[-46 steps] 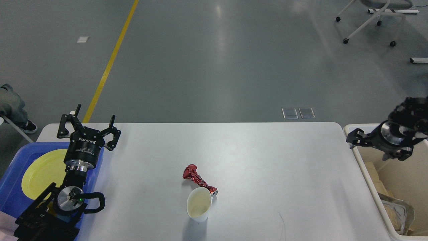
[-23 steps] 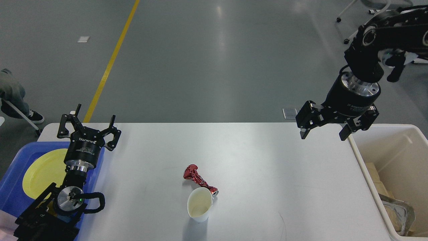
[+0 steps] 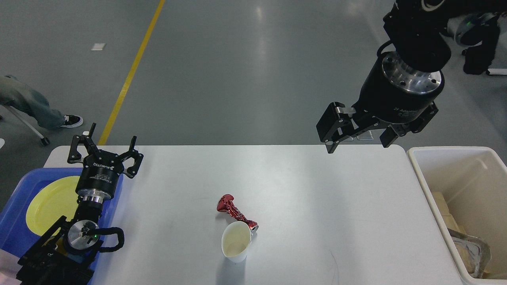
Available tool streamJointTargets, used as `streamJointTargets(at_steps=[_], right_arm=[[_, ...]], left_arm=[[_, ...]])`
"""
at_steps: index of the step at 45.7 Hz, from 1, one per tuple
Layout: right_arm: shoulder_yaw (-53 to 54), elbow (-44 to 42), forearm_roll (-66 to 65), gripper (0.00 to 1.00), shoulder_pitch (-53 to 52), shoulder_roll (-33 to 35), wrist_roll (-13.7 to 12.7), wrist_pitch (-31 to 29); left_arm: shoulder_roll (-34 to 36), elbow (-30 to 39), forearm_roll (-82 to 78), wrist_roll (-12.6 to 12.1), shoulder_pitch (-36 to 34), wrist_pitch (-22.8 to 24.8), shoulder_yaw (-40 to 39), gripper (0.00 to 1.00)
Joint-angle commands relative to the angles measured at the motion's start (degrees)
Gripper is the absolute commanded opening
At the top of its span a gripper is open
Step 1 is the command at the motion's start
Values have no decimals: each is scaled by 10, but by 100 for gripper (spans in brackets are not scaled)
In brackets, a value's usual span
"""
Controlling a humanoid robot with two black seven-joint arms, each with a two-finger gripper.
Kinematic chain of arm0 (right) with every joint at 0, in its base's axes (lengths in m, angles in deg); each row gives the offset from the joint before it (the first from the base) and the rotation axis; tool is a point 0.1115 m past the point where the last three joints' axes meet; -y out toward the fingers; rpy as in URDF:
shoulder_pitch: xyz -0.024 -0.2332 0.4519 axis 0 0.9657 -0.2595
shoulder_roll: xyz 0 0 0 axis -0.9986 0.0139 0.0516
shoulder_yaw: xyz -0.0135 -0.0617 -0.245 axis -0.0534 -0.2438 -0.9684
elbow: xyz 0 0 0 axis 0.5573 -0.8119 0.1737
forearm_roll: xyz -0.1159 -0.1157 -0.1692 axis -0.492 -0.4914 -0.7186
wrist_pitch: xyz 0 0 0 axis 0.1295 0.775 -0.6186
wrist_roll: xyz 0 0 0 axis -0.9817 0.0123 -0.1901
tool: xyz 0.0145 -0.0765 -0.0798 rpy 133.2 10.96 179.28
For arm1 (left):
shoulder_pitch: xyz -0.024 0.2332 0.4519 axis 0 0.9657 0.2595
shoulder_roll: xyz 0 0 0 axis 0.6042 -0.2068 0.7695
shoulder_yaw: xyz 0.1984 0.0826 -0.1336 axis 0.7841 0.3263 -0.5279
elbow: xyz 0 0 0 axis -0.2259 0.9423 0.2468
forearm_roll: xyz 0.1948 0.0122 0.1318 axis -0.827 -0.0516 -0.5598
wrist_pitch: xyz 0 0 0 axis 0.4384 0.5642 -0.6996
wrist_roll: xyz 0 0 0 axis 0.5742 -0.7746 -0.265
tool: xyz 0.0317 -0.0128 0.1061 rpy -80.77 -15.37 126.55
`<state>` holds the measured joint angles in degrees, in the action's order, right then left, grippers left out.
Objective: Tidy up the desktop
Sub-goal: 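Raise the right gripper out of the bin and move toward the red wrapper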
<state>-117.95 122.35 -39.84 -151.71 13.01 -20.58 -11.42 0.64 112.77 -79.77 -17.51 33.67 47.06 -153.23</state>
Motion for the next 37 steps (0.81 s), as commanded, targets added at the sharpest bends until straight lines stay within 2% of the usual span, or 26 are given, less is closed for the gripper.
streamJointTargets(at_steps=[1,37], right_arm=[[-14,2,7,100,-2,1,1,1],[-33,2,31,100,-6,-1,5,-6]], left_arm=[[0,0,0,0,0,0,0,99],[0,0,0,-1,0,0,1,99]])
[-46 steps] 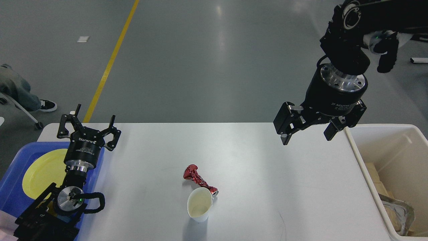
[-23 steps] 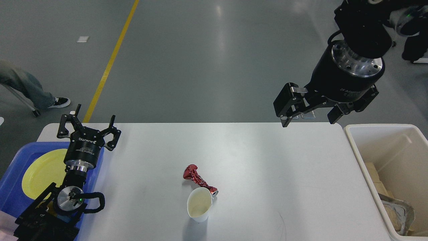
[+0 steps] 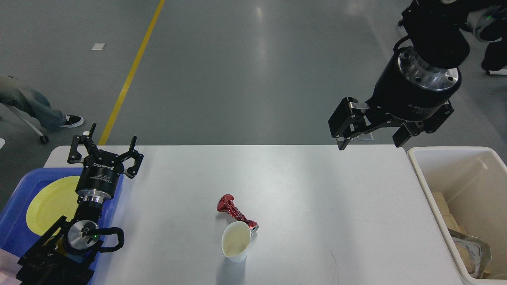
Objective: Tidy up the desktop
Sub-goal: 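Raise the right gripper out of the bin and move toward the red wrapper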
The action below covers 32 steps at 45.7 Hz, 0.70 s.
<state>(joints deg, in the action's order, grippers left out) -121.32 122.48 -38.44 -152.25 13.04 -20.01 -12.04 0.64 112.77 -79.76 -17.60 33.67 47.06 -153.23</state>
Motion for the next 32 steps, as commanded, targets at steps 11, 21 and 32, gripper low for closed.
streamJointTargets(at_steps=[11,21,32], right_arm=[[3,1,34,100,-5,-11,0,1],[10,4,48,100,6,-27,0,5],[24,0,76,100,28,-36,0,9]], left_arm=[[0,0,0,0,0,0,1,99],[0,0,0,0,0,0,1,99],[0,0,0,0,0,0,1,99]])
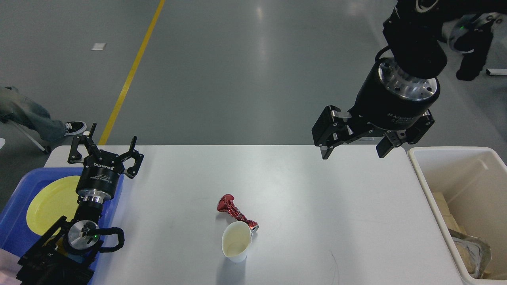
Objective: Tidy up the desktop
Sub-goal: 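Raise the right gripper out of the bin and move toward the red wrapper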
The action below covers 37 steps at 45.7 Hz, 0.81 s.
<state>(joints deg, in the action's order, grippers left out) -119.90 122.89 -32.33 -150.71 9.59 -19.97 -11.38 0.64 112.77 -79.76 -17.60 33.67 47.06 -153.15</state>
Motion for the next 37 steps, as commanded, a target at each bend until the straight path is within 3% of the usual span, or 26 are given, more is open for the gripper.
streamJointTargets(at_steps=[1,6,37], right_arm=[[15,-5,15,100,15,-1,0,4],[48,-10,23,100,49,-1,-2,35],[183,-56,26,100,436,-111,-15,420]], left_arm=[[0,0,0,0,0,0,0,99],[0,0,0,0,0,0,0,99],[0,0,0,0,0,0,0,99]])
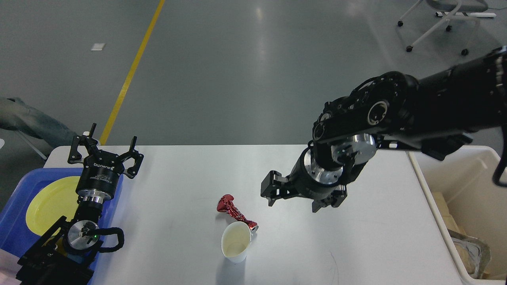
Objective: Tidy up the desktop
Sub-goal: 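Raise the right gripper out of the bin and move toward the red wrapper, then lower the right gripper onto the white paper cup and grasp it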
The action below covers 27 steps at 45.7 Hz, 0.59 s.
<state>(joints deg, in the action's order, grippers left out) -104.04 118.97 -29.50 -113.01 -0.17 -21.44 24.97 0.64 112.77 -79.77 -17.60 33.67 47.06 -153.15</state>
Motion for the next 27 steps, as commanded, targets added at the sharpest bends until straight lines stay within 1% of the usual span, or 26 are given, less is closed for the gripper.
streamJointTargets(at_steps=[1,4,6,10,14,27], right_arm=[[29,-18,-3,100,66,-15,0,66],[44,-33,-4,100,97,-17,0,93],[49,-46,-4,100,115,-25,0,98],[60,-58,-5,100,138,-52,0,102],[77,-80,-5,100,158,-60,0,103],[93,-184,-42,100,243,-105,1,103]], left_arm=[[0,0,0,0,0,0,0,99],[0,0,0,0,0,0,0,99],[0,0,0,0,0,0,0,99],[0,0,0,0,0,0,0,99],[0,0,0,0,0,0,0,99],[0,0,0,0,0,0,0,99]])
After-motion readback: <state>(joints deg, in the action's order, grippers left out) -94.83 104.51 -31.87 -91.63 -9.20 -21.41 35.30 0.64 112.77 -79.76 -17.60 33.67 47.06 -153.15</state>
